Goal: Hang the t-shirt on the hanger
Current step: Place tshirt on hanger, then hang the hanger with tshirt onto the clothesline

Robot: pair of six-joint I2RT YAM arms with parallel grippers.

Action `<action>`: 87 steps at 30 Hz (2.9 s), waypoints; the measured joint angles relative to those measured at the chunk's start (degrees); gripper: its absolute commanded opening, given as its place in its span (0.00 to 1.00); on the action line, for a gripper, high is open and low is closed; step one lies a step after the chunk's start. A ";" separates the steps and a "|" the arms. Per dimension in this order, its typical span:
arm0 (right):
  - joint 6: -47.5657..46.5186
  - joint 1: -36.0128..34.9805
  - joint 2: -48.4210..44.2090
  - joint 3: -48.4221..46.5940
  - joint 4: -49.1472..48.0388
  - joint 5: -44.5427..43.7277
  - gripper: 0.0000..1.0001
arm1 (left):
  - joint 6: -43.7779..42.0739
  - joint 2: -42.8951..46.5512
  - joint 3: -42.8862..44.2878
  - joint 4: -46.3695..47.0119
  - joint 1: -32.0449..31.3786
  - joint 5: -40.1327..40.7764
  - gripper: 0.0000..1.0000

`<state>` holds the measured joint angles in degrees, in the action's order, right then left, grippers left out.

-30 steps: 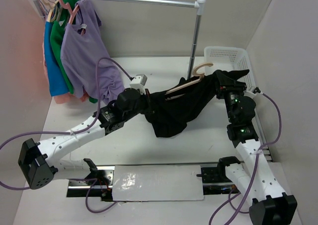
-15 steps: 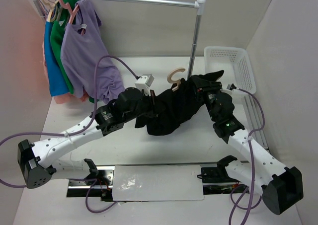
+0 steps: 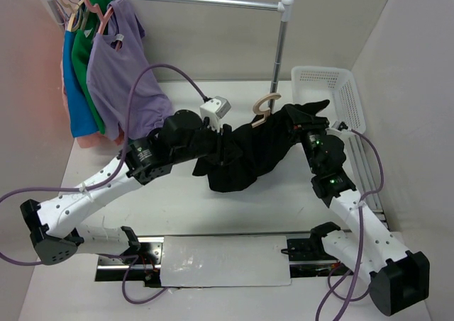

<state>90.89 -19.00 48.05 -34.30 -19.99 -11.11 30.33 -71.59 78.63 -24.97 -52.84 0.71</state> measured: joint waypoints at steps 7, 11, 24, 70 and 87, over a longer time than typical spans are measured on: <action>5.22 4.83 0.00 2.99 -0.81 6.12 0.00 | -6.64 1.03 6.21 -6.05 -0.20 0.63 0.78; 6.73 6.01 -0.31 3.10 -1.01 8.26 0.00 | -11.67 1.07 7.76 -8.61 -0.20 3.58 0.81; 9.99 10.03 -1.75 2.93 -2.75 13.84 0.00 | -24.74 -5.40 8.85 -10.25 0.94 5.16 0.80; -62.47 6.23 11.56 -26.73 42.29 34.47 0.95 | -11.47 7.10 10.54 -33.77 17.70 -7.72 0.00; -64.98 -21.38 27.36 -28.04 37.03 29.70 1.00 | -6.08 9.38 31.58 -49.16 21.81 8.76 0.00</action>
<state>25.91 -40.38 75.42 -62.35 17.04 18.59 24.25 -62.22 110.21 -74.13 -31.03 9.47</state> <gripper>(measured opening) 0.994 0.188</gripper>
